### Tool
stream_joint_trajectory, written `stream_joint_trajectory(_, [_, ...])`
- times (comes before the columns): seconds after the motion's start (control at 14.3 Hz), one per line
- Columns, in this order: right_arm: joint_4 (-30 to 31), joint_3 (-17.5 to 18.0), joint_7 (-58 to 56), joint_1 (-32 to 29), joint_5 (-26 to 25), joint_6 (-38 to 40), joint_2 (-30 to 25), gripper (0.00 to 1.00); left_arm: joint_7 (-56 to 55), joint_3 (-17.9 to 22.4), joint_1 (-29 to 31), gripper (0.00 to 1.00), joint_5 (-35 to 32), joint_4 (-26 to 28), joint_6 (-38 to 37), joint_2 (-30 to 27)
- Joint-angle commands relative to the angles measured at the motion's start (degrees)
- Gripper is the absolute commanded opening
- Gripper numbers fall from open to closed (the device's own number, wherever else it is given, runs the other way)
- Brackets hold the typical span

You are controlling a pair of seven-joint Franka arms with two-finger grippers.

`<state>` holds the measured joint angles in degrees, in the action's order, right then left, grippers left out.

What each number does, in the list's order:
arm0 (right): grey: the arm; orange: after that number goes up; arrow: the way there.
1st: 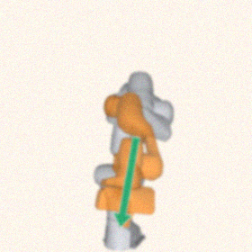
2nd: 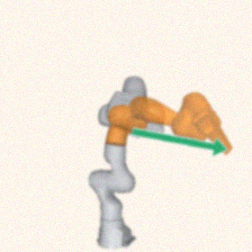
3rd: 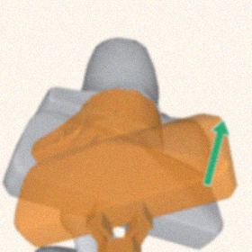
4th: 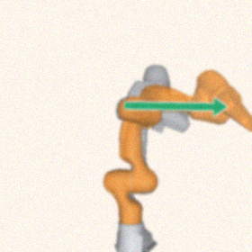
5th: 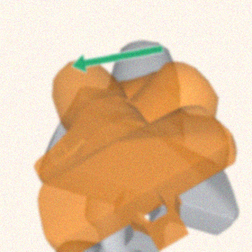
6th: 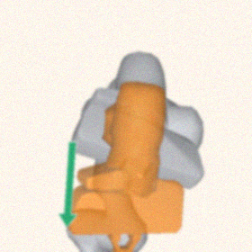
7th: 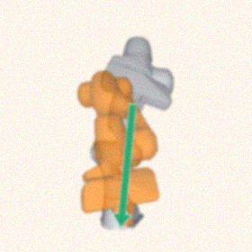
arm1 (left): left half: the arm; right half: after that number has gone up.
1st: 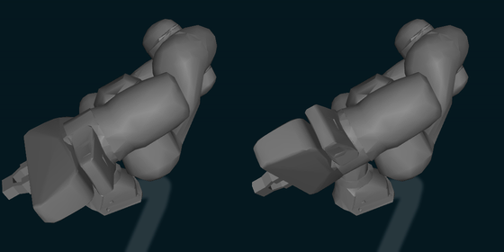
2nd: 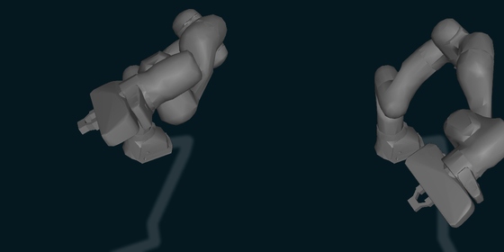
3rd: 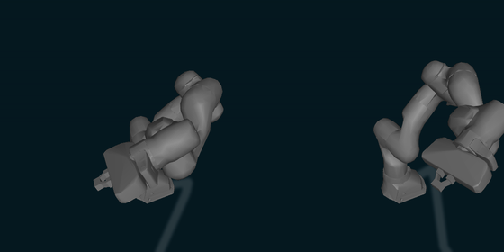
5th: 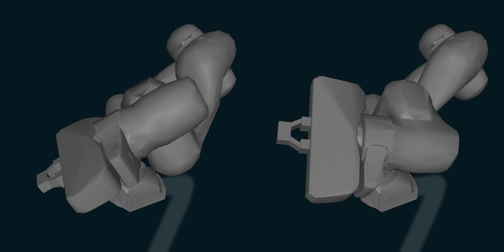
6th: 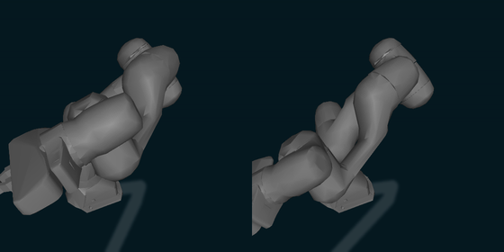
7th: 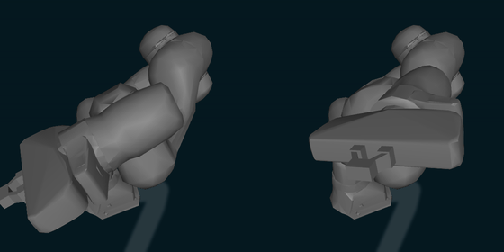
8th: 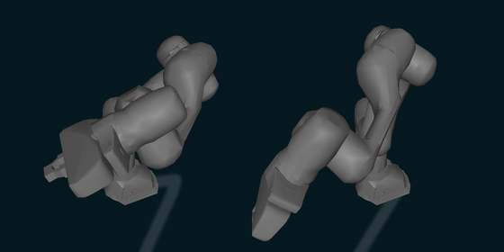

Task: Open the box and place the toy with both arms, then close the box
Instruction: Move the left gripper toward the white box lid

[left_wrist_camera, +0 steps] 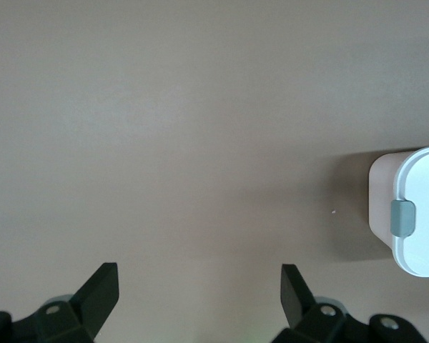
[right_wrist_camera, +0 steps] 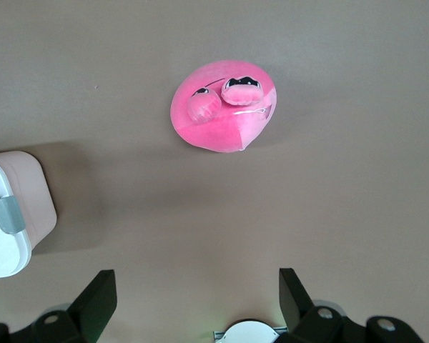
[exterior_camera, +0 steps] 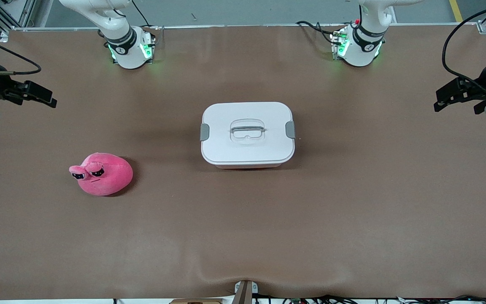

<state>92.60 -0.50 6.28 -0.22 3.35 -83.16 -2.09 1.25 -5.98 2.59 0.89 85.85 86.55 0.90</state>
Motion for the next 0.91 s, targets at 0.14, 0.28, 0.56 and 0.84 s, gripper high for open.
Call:
stream_joint_trajectory(0.14, [-0.14, -0.21, 0.66, 0.49, 0.69, -0.25, 0.15, 1.00, 0.24, -0.26, -0.13, 1.00, -1.33, -1.21, -1.03, 0.42])
stream_joint_trajectory(0.28, [-0.14, -0.29, 0.66, 0.49, 0.69, -0.33, 0.15, 1.00, -0.81, -0.26, -0.21, 1.00, -1.33, -1.30, -1.03, 0.42])
stream_joint_trajectory(0.56, [-0.14, -0.29, 0.57, 0.49, 0.69, -0.16, 0.15, 1.00, -0.90, -0.26, -0.13, 1.00, -1.15, -1.47, -0.94, 3.04])
stream_joint_trajectory(0.84, [-0.14, -0.29, 0.57, 0.49, 0.69, -0.25, 0.15, 1.00, -0.38, -0.17, 0.05, 1.00, -0.63, -5.61, -0.68, 6.83])
